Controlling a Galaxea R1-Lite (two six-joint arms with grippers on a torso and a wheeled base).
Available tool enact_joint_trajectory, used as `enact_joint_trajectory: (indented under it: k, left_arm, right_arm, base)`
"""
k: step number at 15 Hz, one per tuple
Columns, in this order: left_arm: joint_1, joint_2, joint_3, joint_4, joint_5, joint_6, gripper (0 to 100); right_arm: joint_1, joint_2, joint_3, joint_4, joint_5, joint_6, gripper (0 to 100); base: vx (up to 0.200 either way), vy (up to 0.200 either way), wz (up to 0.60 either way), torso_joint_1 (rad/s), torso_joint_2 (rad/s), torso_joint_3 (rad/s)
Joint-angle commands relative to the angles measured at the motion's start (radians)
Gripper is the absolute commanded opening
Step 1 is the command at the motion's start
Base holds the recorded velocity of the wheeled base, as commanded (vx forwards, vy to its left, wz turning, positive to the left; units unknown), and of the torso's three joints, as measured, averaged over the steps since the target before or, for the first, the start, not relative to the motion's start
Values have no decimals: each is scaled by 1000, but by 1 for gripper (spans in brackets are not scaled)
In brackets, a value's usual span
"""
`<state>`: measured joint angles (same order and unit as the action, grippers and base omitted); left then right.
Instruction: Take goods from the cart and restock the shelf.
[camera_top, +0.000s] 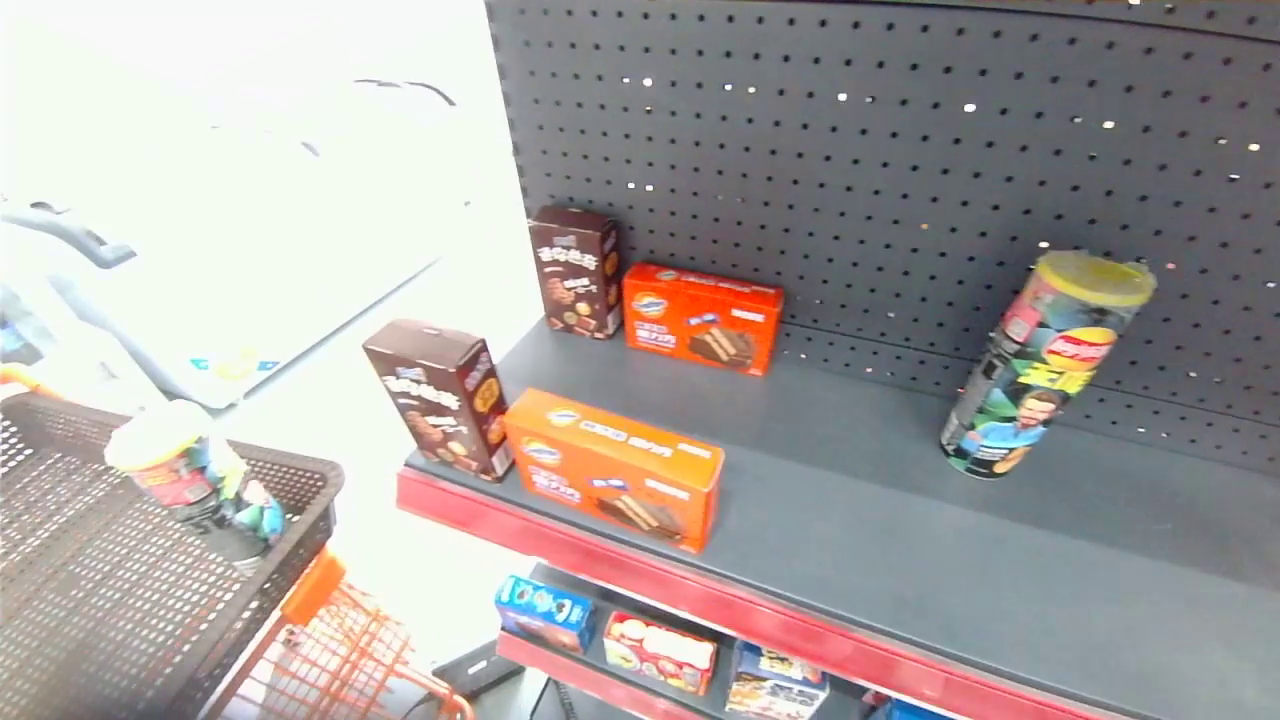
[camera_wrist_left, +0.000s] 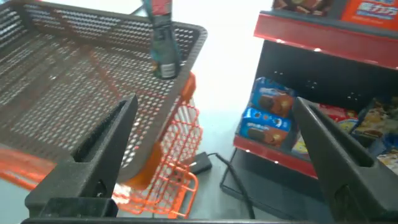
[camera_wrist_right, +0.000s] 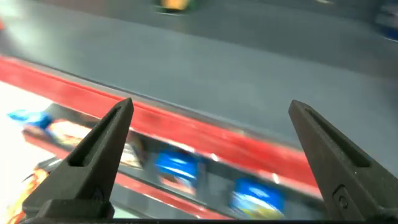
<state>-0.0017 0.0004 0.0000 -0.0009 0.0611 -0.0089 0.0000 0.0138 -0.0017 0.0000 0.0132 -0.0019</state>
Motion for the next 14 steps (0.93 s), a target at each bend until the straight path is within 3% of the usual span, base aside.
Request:
enact_joint_trajectory:
  k: [1, 14]
  left_arm:
    - [0, 0, 0, -1, 0, 0, 100]
    - [0, 0, 0, 1, -20, 4, 100]
  right_arm:
    - [0, 0, 0, 0, -2, 3, 100]
    - [0, 0, 0, 0, -2, 3, 100]
  base:
    - [0, 0, 0, 0, 0, 0]
    - [0, 0, 0, 0, 0, 0]
